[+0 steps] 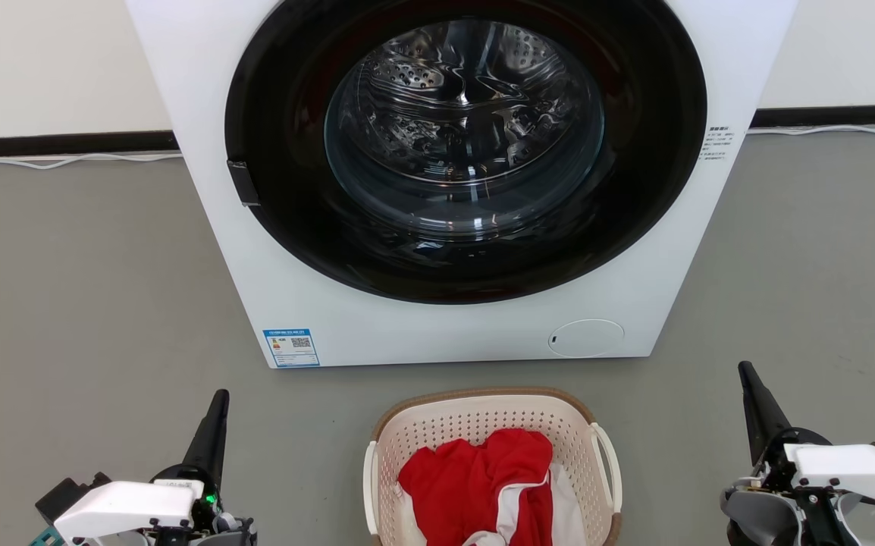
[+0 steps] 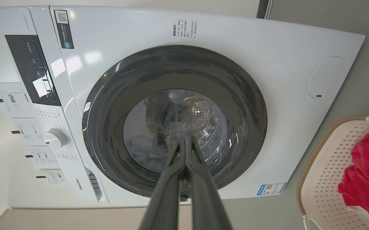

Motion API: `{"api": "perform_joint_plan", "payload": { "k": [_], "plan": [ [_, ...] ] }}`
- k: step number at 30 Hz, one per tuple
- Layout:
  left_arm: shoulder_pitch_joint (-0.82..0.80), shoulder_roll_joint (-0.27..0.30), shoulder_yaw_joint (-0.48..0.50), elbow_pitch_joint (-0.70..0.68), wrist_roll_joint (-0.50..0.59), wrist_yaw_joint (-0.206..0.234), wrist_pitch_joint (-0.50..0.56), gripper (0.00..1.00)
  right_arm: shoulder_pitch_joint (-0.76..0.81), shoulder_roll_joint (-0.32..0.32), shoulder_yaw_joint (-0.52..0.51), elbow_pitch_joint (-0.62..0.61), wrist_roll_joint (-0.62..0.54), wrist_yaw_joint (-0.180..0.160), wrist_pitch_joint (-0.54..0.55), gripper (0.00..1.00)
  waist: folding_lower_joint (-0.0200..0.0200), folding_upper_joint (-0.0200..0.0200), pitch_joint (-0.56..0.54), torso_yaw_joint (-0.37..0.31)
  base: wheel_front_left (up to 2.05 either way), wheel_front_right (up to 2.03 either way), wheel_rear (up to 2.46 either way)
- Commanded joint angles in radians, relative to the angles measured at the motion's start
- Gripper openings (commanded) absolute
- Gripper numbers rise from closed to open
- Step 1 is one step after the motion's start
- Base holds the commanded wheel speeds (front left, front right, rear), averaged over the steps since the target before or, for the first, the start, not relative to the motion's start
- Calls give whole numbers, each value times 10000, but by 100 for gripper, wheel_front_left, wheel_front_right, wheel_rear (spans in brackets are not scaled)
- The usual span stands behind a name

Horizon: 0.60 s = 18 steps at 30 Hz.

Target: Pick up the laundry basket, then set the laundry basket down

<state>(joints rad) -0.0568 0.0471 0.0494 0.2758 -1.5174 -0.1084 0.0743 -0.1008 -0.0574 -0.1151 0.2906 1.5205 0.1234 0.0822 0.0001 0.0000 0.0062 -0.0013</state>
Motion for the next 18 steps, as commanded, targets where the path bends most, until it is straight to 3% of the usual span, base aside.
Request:
{"api": "perform_joint_plan", "payload": {
  "k": [1, 8, 18],
  "plan": [
    [-490, 118, 363, -296, -315, -144, 100, 0, -116, -22, 134, -385, 271, 69, 127, 0, -1, 0, -5, 2, 0, 0, 0],
    [-503, 117, 532, -308, -1004, -222, 299, 0, -72, 72, 2, -458, 872, 73, 319, 0, -1, 0, -31, 14, 0, 0, 0],
    [-504, 105, 548, -308, -991, -222, 312, 0, -72, 72, 2, -458, 872, 73, 319, 0, -1, 0, -31, 14, 0, 0, 0]
  ]
}}
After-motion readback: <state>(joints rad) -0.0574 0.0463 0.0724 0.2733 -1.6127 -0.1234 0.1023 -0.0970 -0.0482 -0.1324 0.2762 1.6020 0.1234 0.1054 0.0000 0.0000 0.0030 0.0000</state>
